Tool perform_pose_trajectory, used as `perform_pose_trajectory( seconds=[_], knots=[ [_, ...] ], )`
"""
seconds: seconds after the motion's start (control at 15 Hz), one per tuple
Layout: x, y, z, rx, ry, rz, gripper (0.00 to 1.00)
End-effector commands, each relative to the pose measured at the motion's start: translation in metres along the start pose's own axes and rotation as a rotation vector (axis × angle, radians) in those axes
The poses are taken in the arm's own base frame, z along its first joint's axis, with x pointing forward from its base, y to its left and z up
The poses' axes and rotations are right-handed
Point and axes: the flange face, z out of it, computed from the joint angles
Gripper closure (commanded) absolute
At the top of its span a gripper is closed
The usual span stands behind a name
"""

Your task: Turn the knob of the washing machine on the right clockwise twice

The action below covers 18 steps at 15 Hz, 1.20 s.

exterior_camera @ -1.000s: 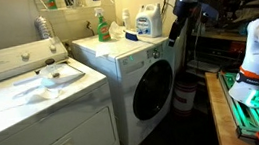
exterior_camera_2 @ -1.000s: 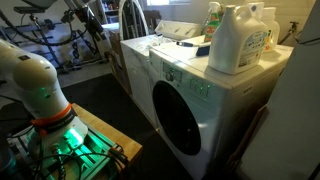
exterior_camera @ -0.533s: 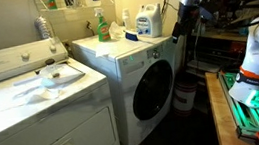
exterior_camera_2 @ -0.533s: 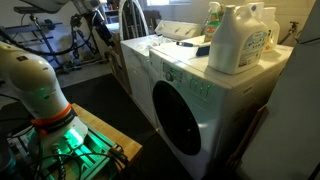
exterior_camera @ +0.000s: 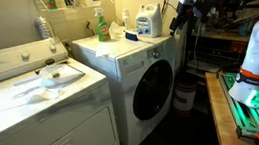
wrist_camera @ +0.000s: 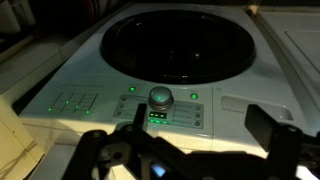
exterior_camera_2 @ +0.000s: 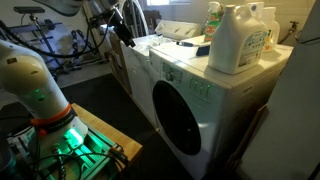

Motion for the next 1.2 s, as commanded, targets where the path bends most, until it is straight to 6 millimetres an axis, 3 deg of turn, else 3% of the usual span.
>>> perform_pose_trajectory(
  seconds=[0.0,0.13,0.2,0.33,0.6,1.13],
  knots=[
    [0.017,0.011,0.046,-0.006,-0.009,-0.014,0.0],
    [0.023,0.018,0.076,-0.038,0.001,0.022,0.0],
    [0.019,0.013,0.045,-0.01,0.008,0.01,0.0],
    [0.023,0.019,0.068,-0.021,-0.005,0.018,0.0],
    [0.025,0.018,0.076,-0.022,-0.014,0.018,0.0],
    [0.046,0.042,0.133,-0.058,-0.145,0.05,0.0]
  ],
)
